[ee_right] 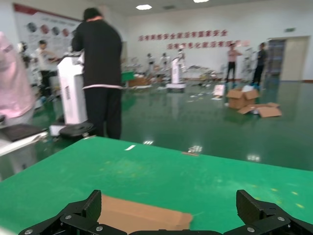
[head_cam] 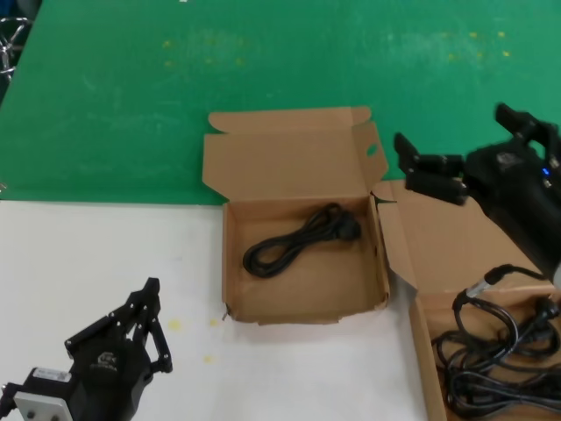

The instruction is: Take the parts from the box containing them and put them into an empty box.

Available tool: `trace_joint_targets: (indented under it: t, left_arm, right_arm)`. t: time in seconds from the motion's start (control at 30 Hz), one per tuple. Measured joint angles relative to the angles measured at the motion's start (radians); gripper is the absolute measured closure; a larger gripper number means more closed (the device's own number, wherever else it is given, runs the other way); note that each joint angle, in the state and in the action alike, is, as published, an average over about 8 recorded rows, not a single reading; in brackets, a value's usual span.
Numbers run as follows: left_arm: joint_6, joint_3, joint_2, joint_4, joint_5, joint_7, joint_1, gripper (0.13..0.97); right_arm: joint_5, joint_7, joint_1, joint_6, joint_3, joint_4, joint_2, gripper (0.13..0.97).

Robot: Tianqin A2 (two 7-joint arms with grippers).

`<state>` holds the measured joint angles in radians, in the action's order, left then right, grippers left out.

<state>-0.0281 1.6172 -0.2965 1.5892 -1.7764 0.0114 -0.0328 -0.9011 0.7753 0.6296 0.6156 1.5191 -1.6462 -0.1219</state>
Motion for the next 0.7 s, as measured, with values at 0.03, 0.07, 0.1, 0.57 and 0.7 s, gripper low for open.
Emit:
trace_joint_targets:
  t: [0.03, 0.07, 0.1, 0.57, 0.7]
  left_arm:
    - [0.0, 0.0, 0.0, 0.0, 0.0, 0.0, 0.0, 0.966]
    - [0.0, 0.0, 0.0, 0.0, 0.0, 0.0, 0.0, 0.966]
    - [0.0, 0.0, 0.0, 0.0, 0.0, 0.0, 0.0, 0.966]
    - [0.0, 0.0, 0.0, 0.0, 0.0, 0.0, 0.0, 0.955]
    - [0.0, 0.0, 0.0, 0.0, 0.0, 0.0, 0.0, 0.949]
  right_arm:
    - [-0.006, -0.008, -0.015, -0.016, -0.007, -0.006, 0.006, 0.136]
    - [-0.011, -0.016, -0.027, -0.029, -0.013, -0.011, 0.01, 0.135]
    - [-0.016, -0.022, -0.037, -0.041, -0.017, -0.014, 0.014, 0.134]
    - [-0.026, -0.036, -0.057, -0.065, -0.027, -0.021, 0.022, 0.129]
    - [-0.026, -0.036, -0.057, -0.065, -0.027, -0.021, 0.022, 0.129]
